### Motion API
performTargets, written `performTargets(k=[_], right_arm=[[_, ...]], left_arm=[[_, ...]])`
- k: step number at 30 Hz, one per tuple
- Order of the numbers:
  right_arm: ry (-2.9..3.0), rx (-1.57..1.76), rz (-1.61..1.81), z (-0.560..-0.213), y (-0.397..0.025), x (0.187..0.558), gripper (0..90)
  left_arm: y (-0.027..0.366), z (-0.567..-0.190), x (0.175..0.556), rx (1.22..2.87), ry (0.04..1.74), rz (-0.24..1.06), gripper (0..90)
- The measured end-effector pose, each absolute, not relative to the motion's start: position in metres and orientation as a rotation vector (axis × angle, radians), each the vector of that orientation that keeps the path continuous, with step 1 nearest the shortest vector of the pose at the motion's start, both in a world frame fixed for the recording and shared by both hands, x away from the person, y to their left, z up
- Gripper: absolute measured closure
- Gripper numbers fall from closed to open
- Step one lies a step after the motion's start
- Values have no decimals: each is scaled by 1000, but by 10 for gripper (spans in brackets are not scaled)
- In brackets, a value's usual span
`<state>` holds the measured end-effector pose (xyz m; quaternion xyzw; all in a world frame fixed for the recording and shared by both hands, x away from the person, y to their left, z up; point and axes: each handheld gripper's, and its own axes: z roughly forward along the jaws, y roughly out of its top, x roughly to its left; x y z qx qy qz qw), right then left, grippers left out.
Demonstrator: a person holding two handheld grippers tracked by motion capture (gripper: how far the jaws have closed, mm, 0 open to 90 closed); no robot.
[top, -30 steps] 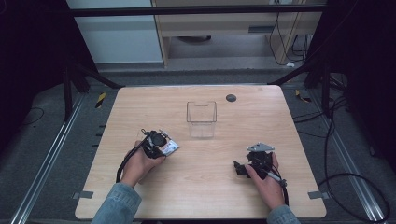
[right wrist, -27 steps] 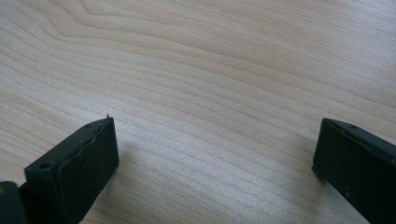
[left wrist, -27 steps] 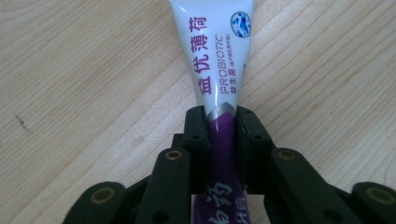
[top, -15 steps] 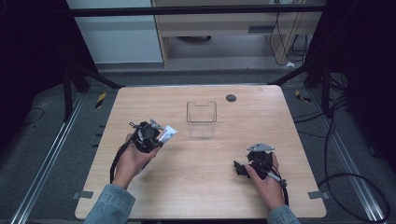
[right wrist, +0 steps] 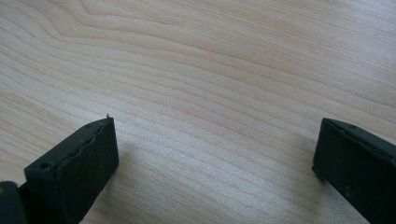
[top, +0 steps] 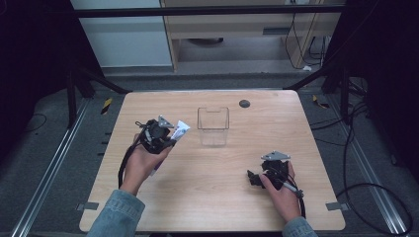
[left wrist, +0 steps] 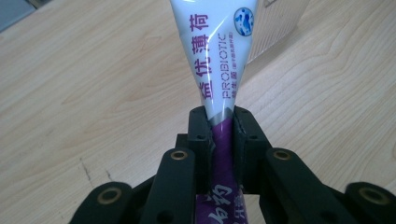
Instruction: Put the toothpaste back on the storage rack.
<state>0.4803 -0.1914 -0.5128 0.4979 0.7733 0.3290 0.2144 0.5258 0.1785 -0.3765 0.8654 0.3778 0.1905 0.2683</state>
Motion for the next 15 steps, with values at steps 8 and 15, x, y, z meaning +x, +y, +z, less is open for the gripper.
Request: performTargets(k=[8,15], right_arm=[[2146,1382,911,-513,-191,480,4],[2147,1380,913,-513,-191,480,4]], left_arm=[[165,-370,527,2306,995,502,790],[155,-363,529,2296,967,497,790]])
